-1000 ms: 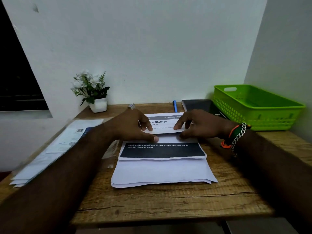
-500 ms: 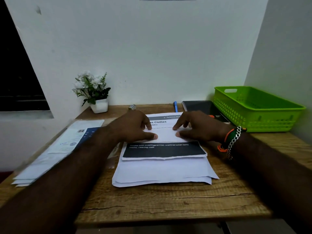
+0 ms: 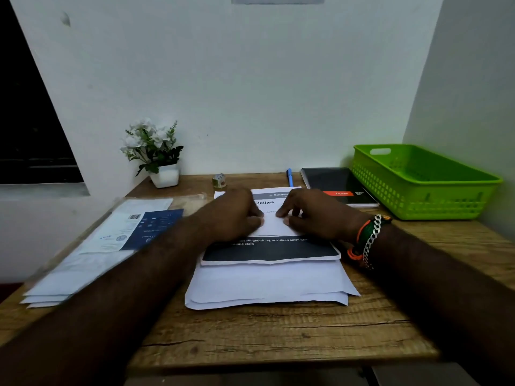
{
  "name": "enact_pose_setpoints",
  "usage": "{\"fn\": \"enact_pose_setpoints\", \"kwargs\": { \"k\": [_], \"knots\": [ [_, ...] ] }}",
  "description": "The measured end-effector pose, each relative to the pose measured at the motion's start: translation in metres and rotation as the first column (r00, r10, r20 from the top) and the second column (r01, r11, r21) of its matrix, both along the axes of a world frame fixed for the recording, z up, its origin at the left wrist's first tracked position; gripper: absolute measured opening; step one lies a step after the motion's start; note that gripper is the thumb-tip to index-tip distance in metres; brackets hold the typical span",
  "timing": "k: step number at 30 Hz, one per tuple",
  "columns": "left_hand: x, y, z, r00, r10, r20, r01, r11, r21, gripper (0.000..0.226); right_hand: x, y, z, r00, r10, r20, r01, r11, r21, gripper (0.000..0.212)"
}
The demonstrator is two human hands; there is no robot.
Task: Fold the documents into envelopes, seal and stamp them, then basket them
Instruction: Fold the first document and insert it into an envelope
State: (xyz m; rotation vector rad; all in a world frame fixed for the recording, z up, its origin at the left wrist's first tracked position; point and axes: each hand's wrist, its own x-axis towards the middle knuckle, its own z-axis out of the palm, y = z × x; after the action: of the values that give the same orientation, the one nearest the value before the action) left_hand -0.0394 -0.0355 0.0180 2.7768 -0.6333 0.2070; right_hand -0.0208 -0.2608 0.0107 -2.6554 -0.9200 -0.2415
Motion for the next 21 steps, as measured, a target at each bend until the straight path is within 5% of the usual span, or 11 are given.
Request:
{"fn": "enact_pose_setpoints", "kwargs": {
  "k": [2,7,10,21],
  "knots": [
    [0.002,0.011,0.009,0.999,0.036,0.000,-0.036,0.998,0.044,0.047,0.000,0.000,0.000,1.000,-0.008,0.001,0.008,1.000,-0.005,0.021],
    [-0.003,0.011,0.017,0.993,0.108,0.042,-0.114,0.976,0.186,0.052,0.001,0.001,-0.002,1.000,-0.016,-0.006,0.016,1.000,0.007,0.023],
    [-0.010,-0.008,0.005,1.000,0.009,0.019,-0.011,0.994,0.105,0.030,0.000,0.005,-0.003,1.000,-0.005,0.020,0.006,0.998,-0.059,0.027],
    [-0.003,0.008,0.011,0.999,0.050,-0.007,-0.049,0.997,0.066,0.048,-0.001,0.005,0.006,0.978,-0.181,0.103,0.193,0.974,-0.119,0.025]
  ]
}}
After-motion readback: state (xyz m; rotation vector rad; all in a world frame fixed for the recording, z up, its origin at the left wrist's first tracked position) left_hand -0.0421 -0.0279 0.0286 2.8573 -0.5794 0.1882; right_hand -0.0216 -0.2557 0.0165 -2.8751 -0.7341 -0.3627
